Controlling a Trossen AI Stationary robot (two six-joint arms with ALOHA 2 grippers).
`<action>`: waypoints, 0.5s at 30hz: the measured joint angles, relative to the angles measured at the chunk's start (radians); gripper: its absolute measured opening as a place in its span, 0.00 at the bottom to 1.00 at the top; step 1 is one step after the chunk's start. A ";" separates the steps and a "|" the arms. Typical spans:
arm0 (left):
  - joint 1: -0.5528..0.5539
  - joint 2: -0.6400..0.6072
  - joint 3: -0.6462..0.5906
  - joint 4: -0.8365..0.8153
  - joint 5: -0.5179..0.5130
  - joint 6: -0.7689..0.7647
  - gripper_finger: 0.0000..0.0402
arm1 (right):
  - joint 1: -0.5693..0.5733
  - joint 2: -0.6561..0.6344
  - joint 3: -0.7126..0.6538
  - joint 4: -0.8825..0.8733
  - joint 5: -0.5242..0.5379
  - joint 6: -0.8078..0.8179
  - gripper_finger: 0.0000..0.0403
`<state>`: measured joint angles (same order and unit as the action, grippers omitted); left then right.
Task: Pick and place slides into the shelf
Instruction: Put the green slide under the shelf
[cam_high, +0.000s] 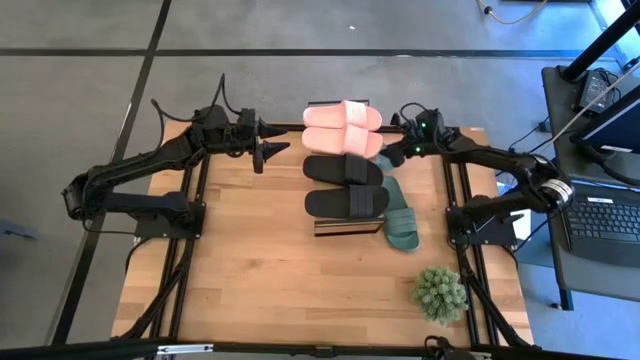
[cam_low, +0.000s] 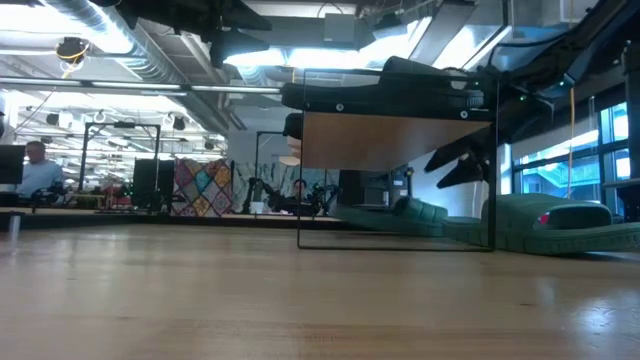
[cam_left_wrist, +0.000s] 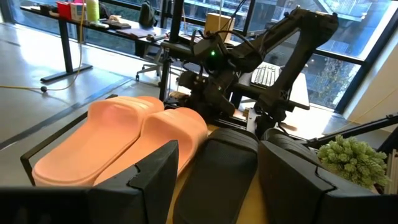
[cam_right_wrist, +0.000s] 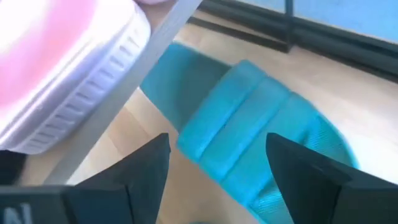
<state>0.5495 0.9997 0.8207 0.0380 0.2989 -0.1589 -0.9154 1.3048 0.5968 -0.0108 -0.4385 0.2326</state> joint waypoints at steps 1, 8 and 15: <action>0.000 0.000 0.000 0.000 0.000 0.000 0.53 | -0.007 -0.009 0.000 -0.006 0.000 -0.002 0.66; 0.000 0.000 0.000 0.000 0.000 0.000 0.53 | -0.074 -0.074 0.000 -0.138 0.033 0.033 0.66; 0.000 0.000 0.000 0.000 0.000 -0.023 0.53 | -0.112 -0.088 0.000 -0.339 0.230 0.163 0.66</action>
<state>0.5495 0.9997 0.8207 0.0380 0.2993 -0.1818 -1.0271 1.2165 0.5972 -0.3500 -0.2090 0.3957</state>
